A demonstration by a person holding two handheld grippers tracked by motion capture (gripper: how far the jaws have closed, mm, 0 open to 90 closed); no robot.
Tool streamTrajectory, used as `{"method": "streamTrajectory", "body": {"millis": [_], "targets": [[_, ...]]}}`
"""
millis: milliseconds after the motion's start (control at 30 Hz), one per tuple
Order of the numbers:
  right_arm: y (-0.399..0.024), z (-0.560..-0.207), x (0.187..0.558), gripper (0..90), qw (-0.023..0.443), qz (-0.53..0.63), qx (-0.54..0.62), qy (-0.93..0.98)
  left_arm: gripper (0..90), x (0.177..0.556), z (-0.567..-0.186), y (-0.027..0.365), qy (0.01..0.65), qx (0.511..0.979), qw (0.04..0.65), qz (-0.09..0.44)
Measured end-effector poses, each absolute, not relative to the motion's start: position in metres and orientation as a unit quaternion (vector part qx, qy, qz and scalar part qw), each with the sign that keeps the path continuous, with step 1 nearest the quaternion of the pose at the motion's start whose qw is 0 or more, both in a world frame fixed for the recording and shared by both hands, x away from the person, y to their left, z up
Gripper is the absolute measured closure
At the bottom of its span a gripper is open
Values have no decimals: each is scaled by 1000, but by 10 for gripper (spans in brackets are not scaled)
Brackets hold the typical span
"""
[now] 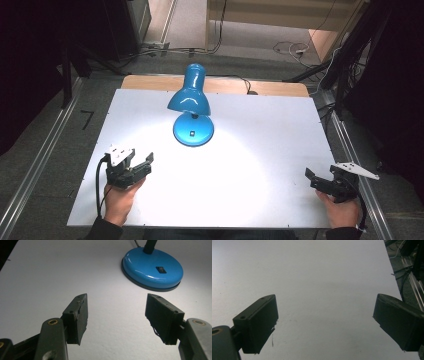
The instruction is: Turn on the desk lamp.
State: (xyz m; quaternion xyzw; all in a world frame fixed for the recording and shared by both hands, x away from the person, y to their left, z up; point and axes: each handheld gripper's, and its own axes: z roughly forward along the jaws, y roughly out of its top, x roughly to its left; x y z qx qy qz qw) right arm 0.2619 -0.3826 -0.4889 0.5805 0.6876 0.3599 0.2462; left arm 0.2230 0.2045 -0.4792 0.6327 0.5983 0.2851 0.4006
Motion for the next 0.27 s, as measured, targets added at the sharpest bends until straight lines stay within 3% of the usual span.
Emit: {"method": "streamTrajectory", "body": {"millis": [267], "targets": [[-381, -489, 262, 42, 247, 358, 580, 689, 319, 203, -481, 230, 618, 611, 399, 293]]}}
